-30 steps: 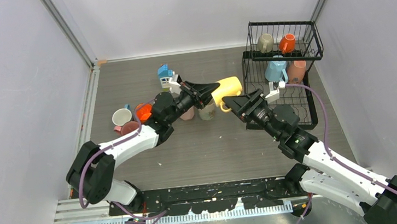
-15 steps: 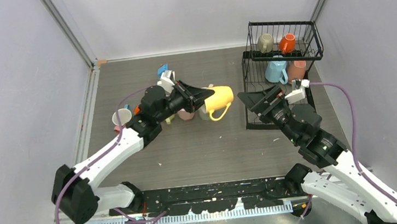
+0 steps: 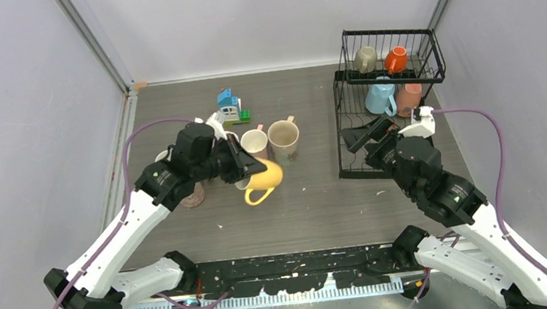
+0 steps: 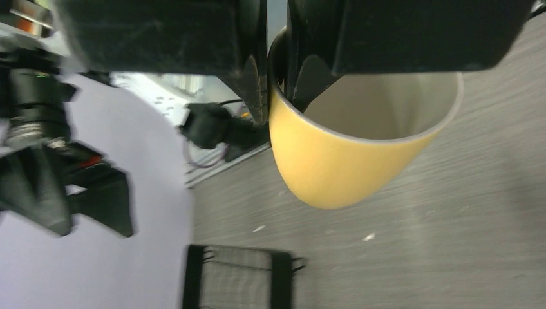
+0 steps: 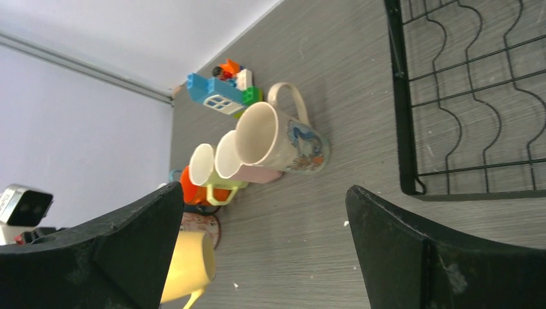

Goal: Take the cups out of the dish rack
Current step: Place the cup at the center of the board.

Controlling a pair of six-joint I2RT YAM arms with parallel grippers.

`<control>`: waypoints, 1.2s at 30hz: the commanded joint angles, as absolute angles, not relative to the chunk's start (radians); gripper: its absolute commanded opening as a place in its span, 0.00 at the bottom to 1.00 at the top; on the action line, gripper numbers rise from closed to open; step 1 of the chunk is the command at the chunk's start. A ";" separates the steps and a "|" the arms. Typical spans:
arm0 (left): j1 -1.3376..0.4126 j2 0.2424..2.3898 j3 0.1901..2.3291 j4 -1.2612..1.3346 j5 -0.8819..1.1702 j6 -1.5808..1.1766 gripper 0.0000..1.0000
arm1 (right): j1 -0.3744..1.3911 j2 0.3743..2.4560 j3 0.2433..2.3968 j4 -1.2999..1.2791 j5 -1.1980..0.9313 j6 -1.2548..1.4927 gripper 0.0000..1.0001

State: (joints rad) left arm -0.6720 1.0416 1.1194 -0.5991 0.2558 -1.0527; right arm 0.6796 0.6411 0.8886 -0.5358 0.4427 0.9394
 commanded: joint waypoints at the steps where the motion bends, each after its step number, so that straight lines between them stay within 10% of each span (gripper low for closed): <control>1: -0.667 1.012 1.199 -0.869 0.192 -0.885 0.00 | 0.684 0.680 0.918 -0.553 0.497 0.893 1.00; 36: -0.543 1.440 1.215 -0.914 -0.178 -0.568 0.00 | 0.337 0.842 0.874 -0.489 0.119 0.819 1.00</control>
